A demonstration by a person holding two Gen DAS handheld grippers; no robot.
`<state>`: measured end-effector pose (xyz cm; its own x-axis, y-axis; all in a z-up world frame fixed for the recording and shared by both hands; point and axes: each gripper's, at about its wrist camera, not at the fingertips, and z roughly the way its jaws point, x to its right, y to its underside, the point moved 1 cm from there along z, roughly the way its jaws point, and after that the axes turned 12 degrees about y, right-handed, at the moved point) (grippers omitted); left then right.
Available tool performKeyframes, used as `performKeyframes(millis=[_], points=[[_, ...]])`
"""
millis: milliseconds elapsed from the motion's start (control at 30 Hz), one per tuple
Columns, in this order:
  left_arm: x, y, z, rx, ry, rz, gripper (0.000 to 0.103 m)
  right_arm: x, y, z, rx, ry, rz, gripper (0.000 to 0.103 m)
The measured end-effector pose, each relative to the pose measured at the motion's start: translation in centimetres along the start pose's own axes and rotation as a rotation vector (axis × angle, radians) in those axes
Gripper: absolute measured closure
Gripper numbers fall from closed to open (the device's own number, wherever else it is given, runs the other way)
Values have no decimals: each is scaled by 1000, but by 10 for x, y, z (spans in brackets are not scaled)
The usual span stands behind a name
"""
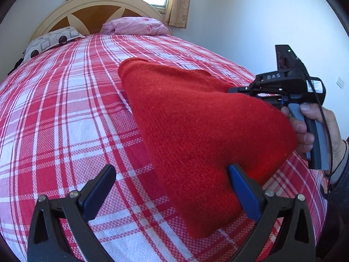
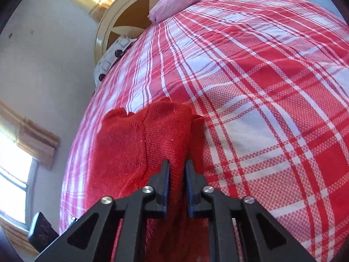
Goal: Fold small clothes
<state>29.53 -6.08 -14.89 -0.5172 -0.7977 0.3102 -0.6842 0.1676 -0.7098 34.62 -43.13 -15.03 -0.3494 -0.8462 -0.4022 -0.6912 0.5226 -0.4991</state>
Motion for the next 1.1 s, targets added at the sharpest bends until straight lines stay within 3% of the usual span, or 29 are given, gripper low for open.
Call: performKeyframes(millis=[33,133,233,267,400,533,633,733,867,967,1100], points=[[0,0,-1,3,0,-2,0,-4,0,-9,27,15,-11,69],[1,0,-2,6,0,-4,0,-22,8,-53,166,13,-82,67],[2,0,0,1,-13,4,0,-48,23,-88,244,-64,-176,44],[3,1,0,-3,-19,8,0,-59,31,-93,248,-80,-225,41],[1,1,0,-7,-15,1,0,-84,61,-77,188,-72,-375,41],[-2,0,2,-13,-6,-11,0,-74,79,-38,80,16,-384,43],[-1,0,5,-32,-6,-4,0,-61,87,-38,104,7,-369,52],[-2,0,4,-29,-3,-9,0,-54,87,-48,111,-25,-325,52],[-3,0,2,-19,-1,-20,0,-63,101,-71,179,-29,-368,51],[-3,1,2,-24,0,-17,0,-53,113,-54,110,26,-391,52],[0,1,4,-37,-12,-1,0,-54,115,-54,133,27,-416,52]])
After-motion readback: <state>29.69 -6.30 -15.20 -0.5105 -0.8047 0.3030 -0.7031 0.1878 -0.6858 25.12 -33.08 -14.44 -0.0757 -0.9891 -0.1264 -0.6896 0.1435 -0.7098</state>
